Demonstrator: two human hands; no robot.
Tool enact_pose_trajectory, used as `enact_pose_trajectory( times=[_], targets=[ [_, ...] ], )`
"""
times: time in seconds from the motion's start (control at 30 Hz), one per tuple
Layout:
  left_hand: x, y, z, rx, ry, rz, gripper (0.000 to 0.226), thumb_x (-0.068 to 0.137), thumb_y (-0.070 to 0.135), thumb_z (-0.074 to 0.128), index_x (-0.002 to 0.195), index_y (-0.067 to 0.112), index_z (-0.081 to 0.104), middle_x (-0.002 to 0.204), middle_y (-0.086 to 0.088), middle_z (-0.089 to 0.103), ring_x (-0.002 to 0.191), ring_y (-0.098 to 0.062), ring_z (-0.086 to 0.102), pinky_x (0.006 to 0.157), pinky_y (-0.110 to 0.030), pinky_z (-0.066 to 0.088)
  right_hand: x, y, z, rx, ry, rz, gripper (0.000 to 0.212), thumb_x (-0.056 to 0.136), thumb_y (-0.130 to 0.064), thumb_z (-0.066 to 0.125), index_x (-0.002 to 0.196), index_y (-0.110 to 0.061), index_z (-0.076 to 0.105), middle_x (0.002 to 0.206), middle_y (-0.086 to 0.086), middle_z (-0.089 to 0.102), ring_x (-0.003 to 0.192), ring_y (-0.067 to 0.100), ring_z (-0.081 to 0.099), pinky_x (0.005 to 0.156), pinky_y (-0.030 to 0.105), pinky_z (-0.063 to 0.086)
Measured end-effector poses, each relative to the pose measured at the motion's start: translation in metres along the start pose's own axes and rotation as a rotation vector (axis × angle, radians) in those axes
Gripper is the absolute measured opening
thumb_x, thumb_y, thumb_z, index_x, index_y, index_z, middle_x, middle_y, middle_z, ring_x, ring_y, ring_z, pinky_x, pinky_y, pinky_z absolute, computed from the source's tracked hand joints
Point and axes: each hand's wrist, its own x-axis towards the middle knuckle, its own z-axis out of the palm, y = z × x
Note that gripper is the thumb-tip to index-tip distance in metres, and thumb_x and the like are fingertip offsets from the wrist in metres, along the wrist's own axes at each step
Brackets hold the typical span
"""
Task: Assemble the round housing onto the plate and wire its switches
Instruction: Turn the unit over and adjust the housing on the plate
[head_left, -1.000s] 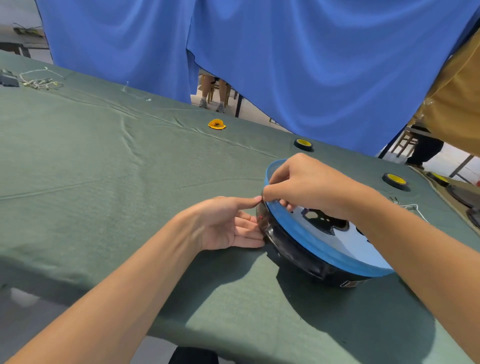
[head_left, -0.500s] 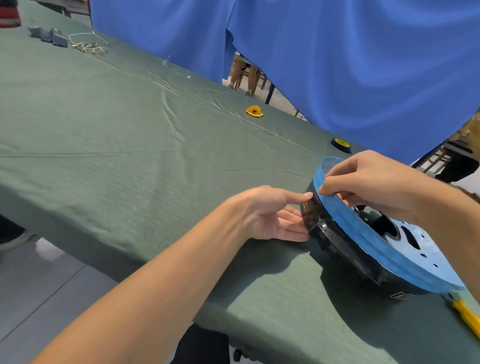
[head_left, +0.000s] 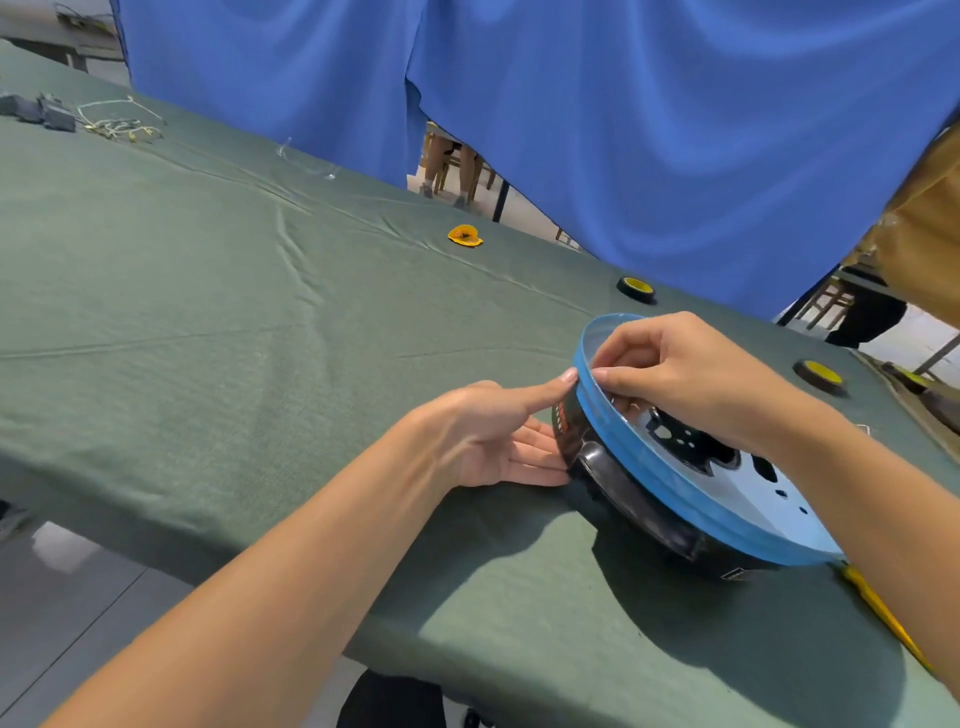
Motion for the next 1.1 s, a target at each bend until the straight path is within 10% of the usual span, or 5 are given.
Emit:
enact_pose_trajectory(
  times=[0.2,0.43,0.63,0.97,1.1],
  targets=[
    [-0.001,0.0,0.003,0.049,0.014,-0.007,0.067,0.076,0.056,0.073,0.097,-0.007,0.063,0.078,-0.018,0.072,0.067,-0.024,0.072,0.063,-0.034,0.062,-0.004,-0.002,0.001,-0.051,0.019,0.01,0.016,0.092,-0.02,0.066,0.08,-0.011,0.072,0.069,0.004,0.073,0.058,0.012,0.067,0.057,0.021,0.053],
    [0.001,0.0,0.011,0.127,0.081,0.04,0.069,0.074,0.066,0.069,0.087,-0.001,0.063,0.07,-0.013,0.071,0.061,-0.021,0.071,0.063,-0.033,0.062,-0.031,-0.022,-0.001,-0.21,0.044,0.09,0.068,0.064,-0.084,0.05,0.082,-0.024,0.076,0.08,-0.001,0.073,0.077,0.017,0.067,0.075,0.042,0.055],
    [0.002,0.0,0.015,0.177,0.091,0.052,0.073,0.072,0.072,0.068,0.086,0.001,0.068,0.077,-0.014,0.075,0.067,-0.022,0.074,0.06,-0.031,0.061,-0.035,-0.025,0.0,-0.413,0.096,0.048,0.024,0.08,-0.032,0.066,0.077,-0.009,0.073,0.07,0.015,0.061,0.063,0.022,0.043,0.055,0.032,0.034],
    [-0.001,-0.001,0.009,0.069,0.044,0.013,0.052,0.086,0.051,0.069,0.079,0.0,0.065,0.074,-0.016,0.072,0.066,-0.026,0.074,0.059,-0.036,0.062,-0.034,-0.011,-0.003,-0.12,0.042,0.086,0.041,0.077,-0.035,0.074,0.097,0.0,0.067,0.101,0.03,0.061,0.067,0.036,0.052,0.064,0.047,0.045],
    [-0.002,-0.001,0.007,0.066,0.03,0.013,0.061,0.083,0.06,0.067,0.083,-0.001,0.065,0.071,-0.015,0.072,0.065,-0.025,0.074,0.061,-0.036,0.062,-0.035,-0.011,-0.007,0.069,-0.023,0.106,0.037,0.07,-0.062,0.065,0.085,-0.03,0.079,0.088,-0.002,0.075,0.076,0.017,0.066,0.074,0.04,0.057]
  ],
)
